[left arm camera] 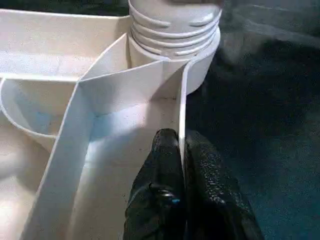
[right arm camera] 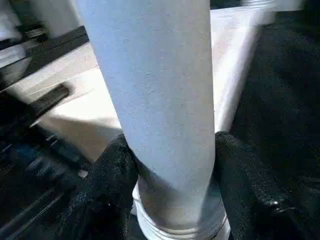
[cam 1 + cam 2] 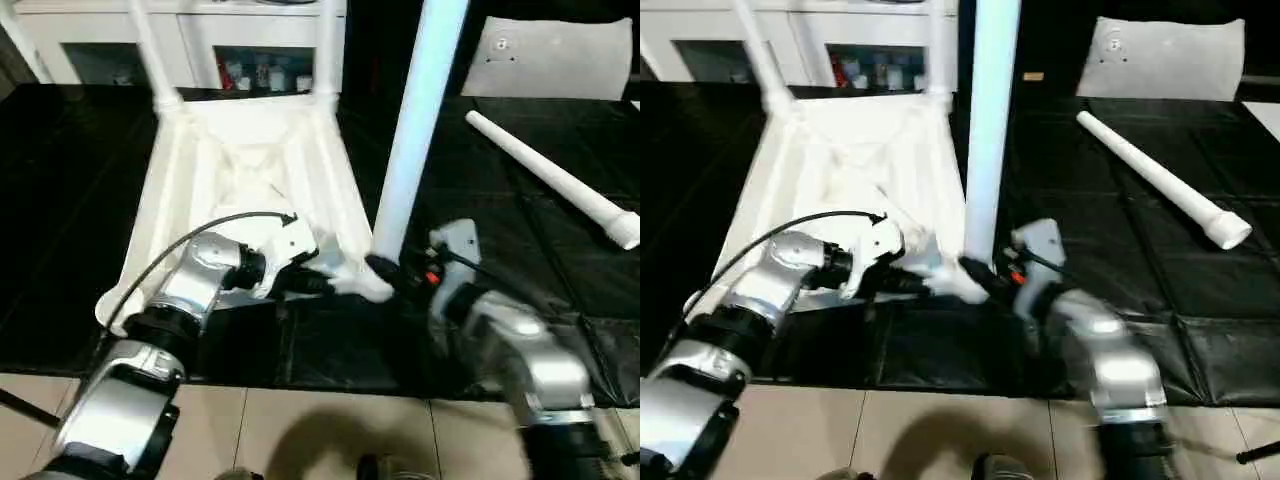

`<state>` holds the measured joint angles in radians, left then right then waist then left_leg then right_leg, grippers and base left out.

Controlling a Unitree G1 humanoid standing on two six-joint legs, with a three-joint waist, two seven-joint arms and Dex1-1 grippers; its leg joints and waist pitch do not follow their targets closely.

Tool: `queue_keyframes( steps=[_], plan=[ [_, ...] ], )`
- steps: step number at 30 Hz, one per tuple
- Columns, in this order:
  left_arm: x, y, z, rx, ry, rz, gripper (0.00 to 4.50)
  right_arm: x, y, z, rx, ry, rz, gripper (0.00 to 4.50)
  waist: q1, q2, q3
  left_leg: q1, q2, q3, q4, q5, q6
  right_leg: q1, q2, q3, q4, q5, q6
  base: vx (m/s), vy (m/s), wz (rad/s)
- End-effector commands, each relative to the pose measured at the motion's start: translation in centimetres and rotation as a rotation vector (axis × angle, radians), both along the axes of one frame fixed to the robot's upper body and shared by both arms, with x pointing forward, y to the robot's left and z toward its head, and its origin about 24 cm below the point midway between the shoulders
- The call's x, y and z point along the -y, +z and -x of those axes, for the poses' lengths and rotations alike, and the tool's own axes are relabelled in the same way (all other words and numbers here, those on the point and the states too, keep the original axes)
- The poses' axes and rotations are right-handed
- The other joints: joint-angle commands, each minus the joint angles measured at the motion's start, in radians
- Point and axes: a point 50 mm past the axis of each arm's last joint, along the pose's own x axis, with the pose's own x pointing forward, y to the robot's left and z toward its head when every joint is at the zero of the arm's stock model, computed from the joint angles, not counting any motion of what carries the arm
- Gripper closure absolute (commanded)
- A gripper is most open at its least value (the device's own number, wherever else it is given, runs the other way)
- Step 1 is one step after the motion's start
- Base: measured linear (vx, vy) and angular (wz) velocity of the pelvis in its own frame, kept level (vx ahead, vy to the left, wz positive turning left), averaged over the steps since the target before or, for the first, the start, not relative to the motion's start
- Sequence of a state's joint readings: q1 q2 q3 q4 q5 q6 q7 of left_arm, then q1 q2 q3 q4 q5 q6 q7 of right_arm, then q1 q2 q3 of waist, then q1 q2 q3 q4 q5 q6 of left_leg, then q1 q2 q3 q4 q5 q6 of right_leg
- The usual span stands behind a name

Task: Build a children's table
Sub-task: Rotate leg to tighten

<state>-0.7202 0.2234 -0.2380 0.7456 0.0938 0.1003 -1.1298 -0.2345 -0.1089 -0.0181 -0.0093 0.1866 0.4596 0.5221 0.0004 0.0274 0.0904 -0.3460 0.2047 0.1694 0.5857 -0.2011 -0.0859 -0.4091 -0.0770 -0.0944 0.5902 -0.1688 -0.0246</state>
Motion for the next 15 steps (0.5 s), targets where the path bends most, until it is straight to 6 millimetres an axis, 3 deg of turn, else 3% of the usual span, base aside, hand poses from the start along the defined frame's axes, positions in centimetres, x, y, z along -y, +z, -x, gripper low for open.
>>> queue_keyframes(
  steps=[1, 4, 5, 6, 7, 9, 12, 15],
  plan=[
    [5.5, 0.6, 1.0, 0.010, -0.056, 0.165, 4.50, -4.7, -1.3, 0.3, -0.131, 0.071, -0.077, 2.51, 0.004, -0.012, -0.051, -0.004, 0.009, -0.005, -0.072, -0.210, 0.050, 0.042, -0.062, 0.046, -0.114, -0.561, -0.084, 0.000, 0.000, 0.00],
    [7.1, 1.1, 0.3, 0.026, 0.076, 0.204, 4.50, -5.9, -1.4, -0.5, -0.172, -0.032, -0.078, 2.51, -0.005, -0.010, -0.053, -0.006, 0.009, -0.010, -0.076, -0.226, 0.039, 0.047, -0.061, 0.041, -0.112, -0.549, -0.090, 0.000, 0.000, 0.00],
    [7.8, 1.4, 0.0, 0.033, 0.135, 0.229, 4.50, -6.2, -1.2, -1.1, -0.163, -0.071, -0.090, 2.51, -0.011, -0.009, -0.059, -0.005, 0.010, -0.008, -0.075, -0.218, 0.051, 0.048, -0.061, 0.043, -0.112, -0.501, -0.104, 0.000, 0.000, 0.00],
    [8.0, 1.5, 0.0, 0.041, 0.145, 0.232, 4.50, -6.2, -1.1, -1.2, -0.156, -0.083, -0.096, 1.95, -0.010, -0.006, -0.059, -0.003, 0.011, -0.008, -0.076, -0.219, 0.056, 0.046, -0.061, 0.045, -0.113, -0.479, -0.113, 0.000, 0.000, 0.00],
    [8.0, 1.5, 0.0, 0.045, 0.146, 0.230, 4.50, -6.1, -1.0, -1.4, -0.145, -0.097, -0.098, 1.81, -0.011, -0.004, -0.060, -0.003, 0.011, -0.007, -0.076, -0.221, 0.060, 0.047, -0.060, 0.046, -0.111, -0.466, -0.116, 0.000, 0.000, 0.00],
    [8.0, 1.5, 0.0, 0.051, 0.142, 0.228, 4.50, -5.9, -0.9, -1.5, -0.132, -0.113, -0.100, 1.81, -0.011, -0.012, -0.067, -0.008, 0.008, -0.006, -0.074, -0.192, 0.083, 0.054, -0.062, 0.050, -0.103, -0.400, -0.132, 0.000, 0.000, 0.00],
    [7.8, 1.4, 0.0, 0.053, 0.128, 0.220, 4.50, -5.3, -0.9, -1.4, -0.120, -0.117, -0.096, 1.36, -0.008, -0.009, -0.072, -0.012, 0.008, -0.004, -0.072, -0.138, 0.108, 0.059, -0.064, 0.052, -0.093, -0.325, -0.162, 0.000, 0.000, 0.00],
    [6.4, 0.9, -0.1, 0.080, 0.093, 0.179, 4.50, -3.1, -0.9, -1.2, -0.083, -0.168, -0.071, 1.02, -0.006, -0.011, -0.076, -0.012, 0.007, -0.001, -0.069, -0.134, 0.118, 0.061, -0.065, 0.053, -0.092, -0.305, -0.170, 0.000, 0.000, 0.00]
  ],
)
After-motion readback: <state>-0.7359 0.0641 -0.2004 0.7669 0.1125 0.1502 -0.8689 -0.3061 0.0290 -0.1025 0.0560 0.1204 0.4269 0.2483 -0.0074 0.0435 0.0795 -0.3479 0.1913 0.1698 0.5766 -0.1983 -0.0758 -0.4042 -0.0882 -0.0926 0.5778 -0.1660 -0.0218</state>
